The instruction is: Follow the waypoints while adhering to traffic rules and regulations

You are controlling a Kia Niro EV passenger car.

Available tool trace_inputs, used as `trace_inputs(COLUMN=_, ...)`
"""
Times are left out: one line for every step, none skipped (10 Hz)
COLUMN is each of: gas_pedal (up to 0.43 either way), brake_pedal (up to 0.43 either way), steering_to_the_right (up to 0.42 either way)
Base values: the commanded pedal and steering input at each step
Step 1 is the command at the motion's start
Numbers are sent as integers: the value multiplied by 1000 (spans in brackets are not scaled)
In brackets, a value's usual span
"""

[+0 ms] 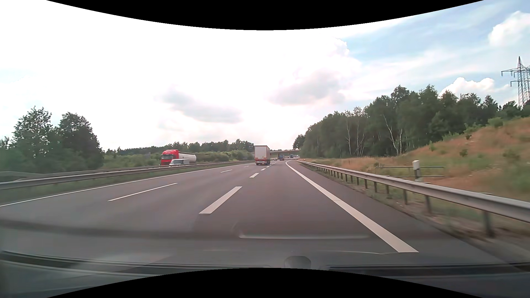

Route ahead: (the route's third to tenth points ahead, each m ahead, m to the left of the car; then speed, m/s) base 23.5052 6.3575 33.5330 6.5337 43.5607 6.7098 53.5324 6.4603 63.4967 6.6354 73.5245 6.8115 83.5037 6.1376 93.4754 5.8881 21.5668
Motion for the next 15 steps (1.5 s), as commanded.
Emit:
trace_inputs(gas_pedal=0, brake_pedal=0, steering_to_the_right=0)
trace_inputs(gas_pedal=0, brake_pedal=0, steering_to_the_right=0)
trace_inputs(gas_pedal=0, brake_pedal=0, steering_to_the_right=0)
trace_inputs(gas_pedal=0, brake_pedal=0, steering_to_the_right=0)
trace_inputs(gas_pedal=0, brake_pedal=0, steering_to_the_right=0)
trace_inputs(gas_pedal=0, brake_pedal=0, steering_to_the_right=-1)
trace_inputs(gas_pedal=0, brake_pedal=0, steering_to_the_right=-2)
trace_inputs(gas_pedal=0, brake_pedal=0, steering_to_the_right=-2)
trace_inputs(gas_pedal=0, brake_pedal=0, steering_to_the_right=-2)
trace_inputs(gas_pedal=0, brake_pedal=0, steering_to_the_right=-2)
trace_inputs(gas_pedal=0, brake_pedal=0, steering_to_the_right=-2)
trace_inputs(gas_pedal=0, brake_pedal=0, steering_to_the_right=-2)
trace_inputs(gas_pedal=28, brake_pedal=0, steering_to_the_right=-2)
trace_inputs(gas_pedal=79, brake_pedal=0, steering_to_the_right=-2)
trace_inputs(gas_pedal=130, brake_pedal=0, steering_to_the_right=-2)
